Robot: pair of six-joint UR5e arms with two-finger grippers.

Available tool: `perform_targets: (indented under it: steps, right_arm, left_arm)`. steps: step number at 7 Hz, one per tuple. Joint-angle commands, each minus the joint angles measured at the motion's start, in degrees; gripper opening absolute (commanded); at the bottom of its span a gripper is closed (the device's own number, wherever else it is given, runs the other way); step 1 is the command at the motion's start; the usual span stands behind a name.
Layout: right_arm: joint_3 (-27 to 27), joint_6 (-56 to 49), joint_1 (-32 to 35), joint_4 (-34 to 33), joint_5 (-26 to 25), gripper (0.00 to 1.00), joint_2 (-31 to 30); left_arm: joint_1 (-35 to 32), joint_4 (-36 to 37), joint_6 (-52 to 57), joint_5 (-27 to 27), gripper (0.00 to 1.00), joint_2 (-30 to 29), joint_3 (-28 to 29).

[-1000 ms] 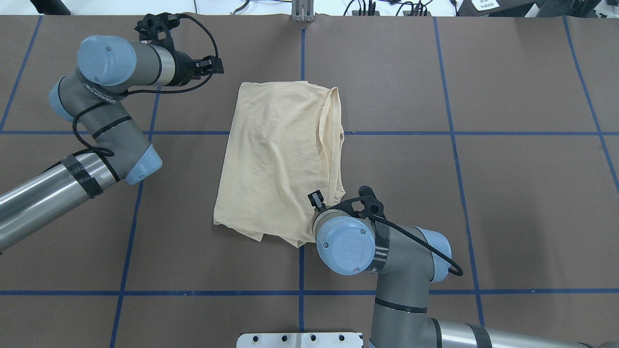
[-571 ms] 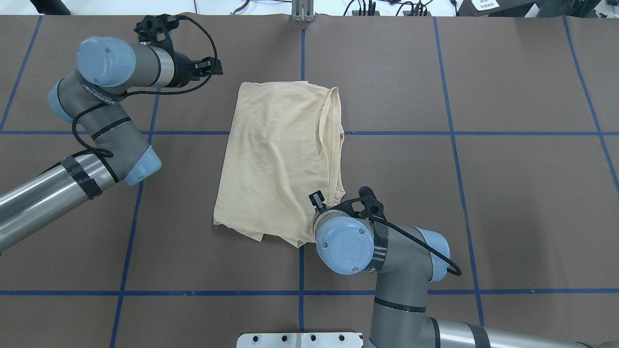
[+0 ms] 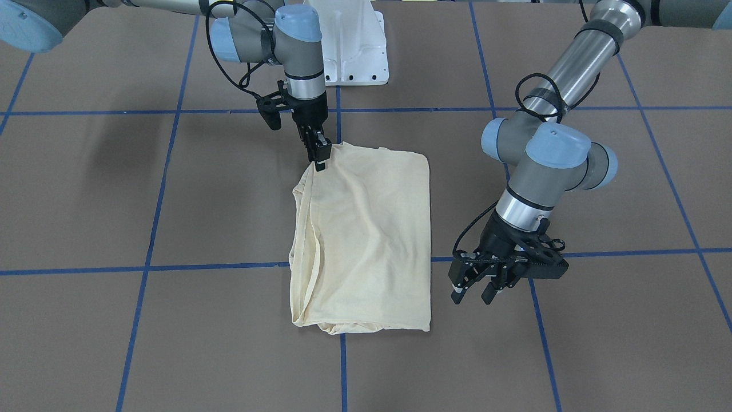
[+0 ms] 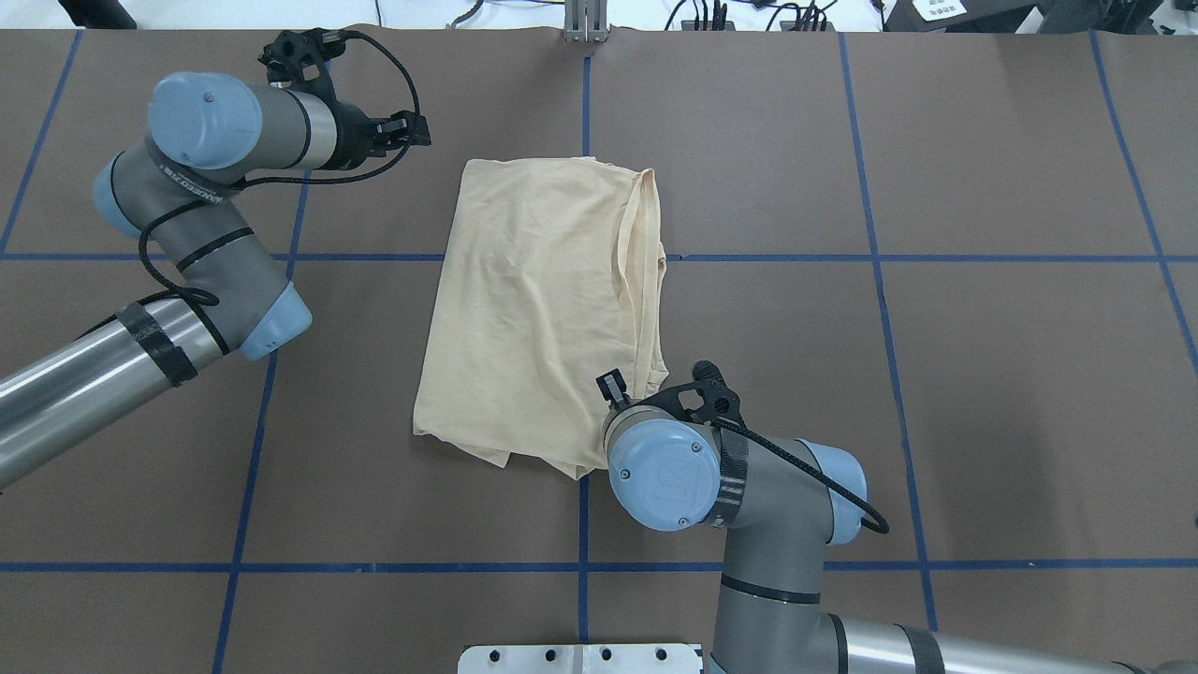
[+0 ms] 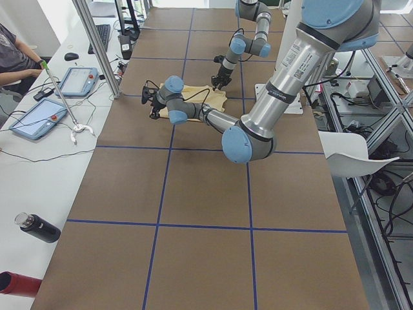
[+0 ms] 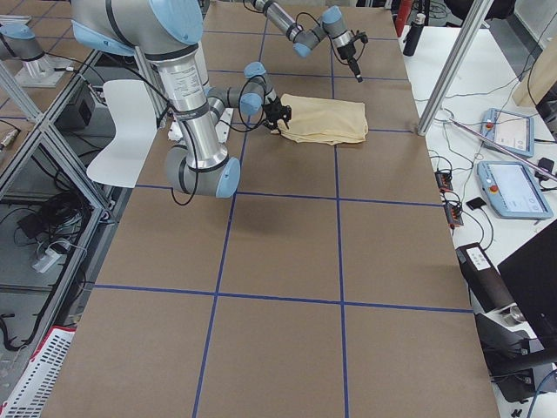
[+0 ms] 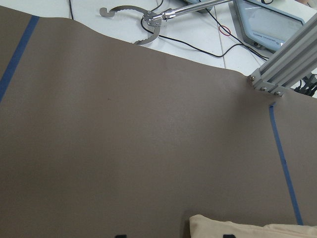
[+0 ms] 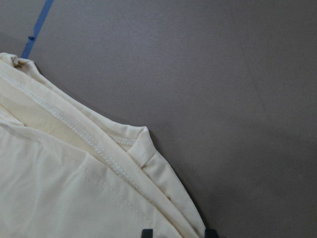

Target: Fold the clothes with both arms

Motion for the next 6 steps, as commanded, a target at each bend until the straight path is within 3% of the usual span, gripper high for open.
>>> perform_targets:
  steps: [1,2,3,6]
  right_arm:
    - [-0.2,0.3,0.0,0.0,-0.1,0.36,0.1]
    - [-0.6,0.5,0.0,0.1,-0.2,0.24,0.2]
    - [-0.5,0.6,0.0,0.1,-0.2,0.01,0.3]
    - [-0.2,0.0,0.0,1.7,0.3,0.00,0.5]
  left_arm:
    - [0.0,0.0,0.0,0.0,0.71,0.0,-0.1]
    - [0.0,0.0,-0.1,0.0,0.71,0.0,-0.1]
    - [0.0,0.0,-0.1,0.0,0.70,0.0,-0.1]
    - [0.0,0.0,-0.5,-0.1,0.69,0.3,-0.6]
